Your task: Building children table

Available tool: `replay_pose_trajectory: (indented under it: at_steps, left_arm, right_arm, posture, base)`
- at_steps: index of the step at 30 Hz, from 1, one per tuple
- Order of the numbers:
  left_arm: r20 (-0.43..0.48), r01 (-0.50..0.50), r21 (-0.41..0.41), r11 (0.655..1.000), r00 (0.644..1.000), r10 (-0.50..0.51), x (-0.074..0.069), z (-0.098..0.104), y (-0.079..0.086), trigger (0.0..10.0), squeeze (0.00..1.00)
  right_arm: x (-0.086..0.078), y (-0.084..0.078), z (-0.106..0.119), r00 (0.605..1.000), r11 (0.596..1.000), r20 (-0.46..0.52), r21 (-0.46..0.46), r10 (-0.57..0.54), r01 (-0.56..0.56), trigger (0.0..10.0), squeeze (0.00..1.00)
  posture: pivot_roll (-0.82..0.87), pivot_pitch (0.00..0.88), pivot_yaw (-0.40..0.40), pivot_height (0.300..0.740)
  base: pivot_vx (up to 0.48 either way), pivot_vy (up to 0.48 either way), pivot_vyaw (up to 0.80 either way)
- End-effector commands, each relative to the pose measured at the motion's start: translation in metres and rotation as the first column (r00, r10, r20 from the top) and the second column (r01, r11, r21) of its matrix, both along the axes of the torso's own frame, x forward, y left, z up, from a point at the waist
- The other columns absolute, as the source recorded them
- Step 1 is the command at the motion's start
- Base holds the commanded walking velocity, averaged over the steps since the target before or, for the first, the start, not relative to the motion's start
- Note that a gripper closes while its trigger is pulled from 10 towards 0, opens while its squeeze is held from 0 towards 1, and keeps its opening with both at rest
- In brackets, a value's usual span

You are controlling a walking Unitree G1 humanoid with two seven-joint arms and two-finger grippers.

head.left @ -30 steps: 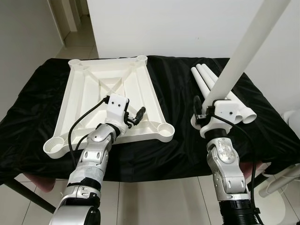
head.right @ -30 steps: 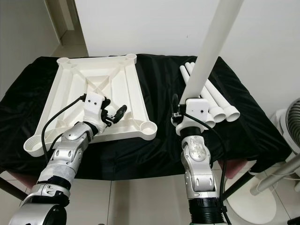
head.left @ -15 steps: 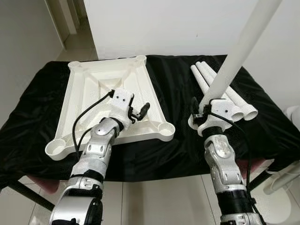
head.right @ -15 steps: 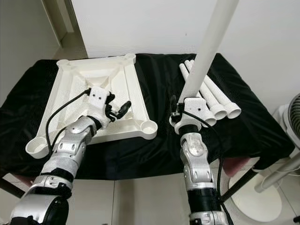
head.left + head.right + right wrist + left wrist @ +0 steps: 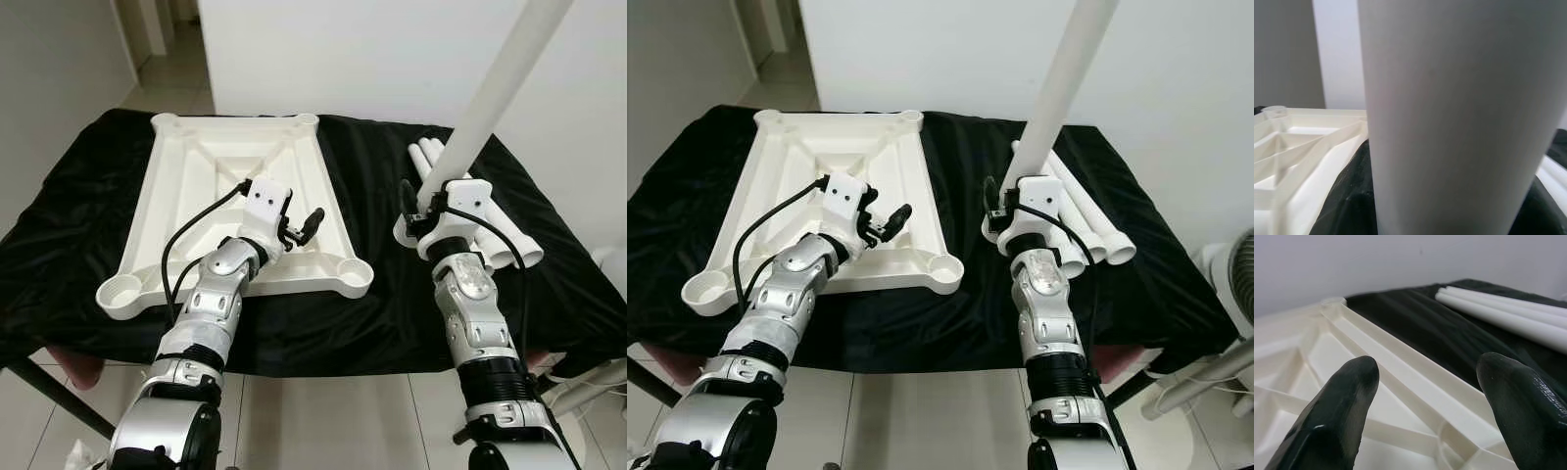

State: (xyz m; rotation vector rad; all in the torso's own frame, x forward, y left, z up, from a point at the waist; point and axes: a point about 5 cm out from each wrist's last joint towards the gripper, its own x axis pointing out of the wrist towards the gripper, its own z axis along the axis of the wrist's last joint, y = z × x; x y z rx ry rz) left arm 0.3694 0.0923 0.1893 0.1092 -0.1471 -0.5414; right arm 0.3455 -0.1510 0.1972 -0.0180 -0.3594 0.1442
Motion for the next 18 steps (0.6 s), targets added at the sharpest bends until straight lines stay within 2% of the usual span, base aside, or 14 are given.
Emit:
replay_pose_trajectory:
  at_steps: [1,6,12,18]
  left_arm:
    - [0.016,-0.229,-0.021,0.973,0.973,0.230,0.004,0.004,0.013,10.0,0.00]
    - [-0.006,-0.209,-0.010,0.978,0.978,0.208,0.001,-0.009,0.018,10.0,0.00]
    - [-0.002,-0.187,0.018,0.982,0.982,0.187,0.000,-0.019,0.014,10.0,0.00]
    - [-0.020,-0.241,-0.022,0.970,0.970,0.241,-0.005,-0.022,0.023,10.0,0.00]
  right_arm:
    - [0.002,0.007,0.002,1.000,1.000,0.020,-0.007,0.016,-0.016,10.0,0.00]
    - [0.004,0.011,-0.001,1.000,1.000,0.022,0.018,0.020,-0.020,10.0,0.00]
    - [0.003,0.007,-0.007,1.000,0.999,0.009,0.035,0.004,-0.004,10.0,0.00]
    - [-0.006,0.000,-0.023,0.999,0.999,-0.025,0.020,-0.038,0.038,10.0,0.00]
  posture:
    - [0.10,0.000,-0.042,0.740]
    - [0.09,0.000,-0.045,0.740]
    - [0.09,0.000,-0.059,0.740]
    - [0.09,0.000,-0.073,0.740]
  base:
    - [0.000,0.000,0.00]
    - [0.000,0.000,0.00]
    - [0.000,0.000,0.00]
    - [0.000,0.000,0.00]
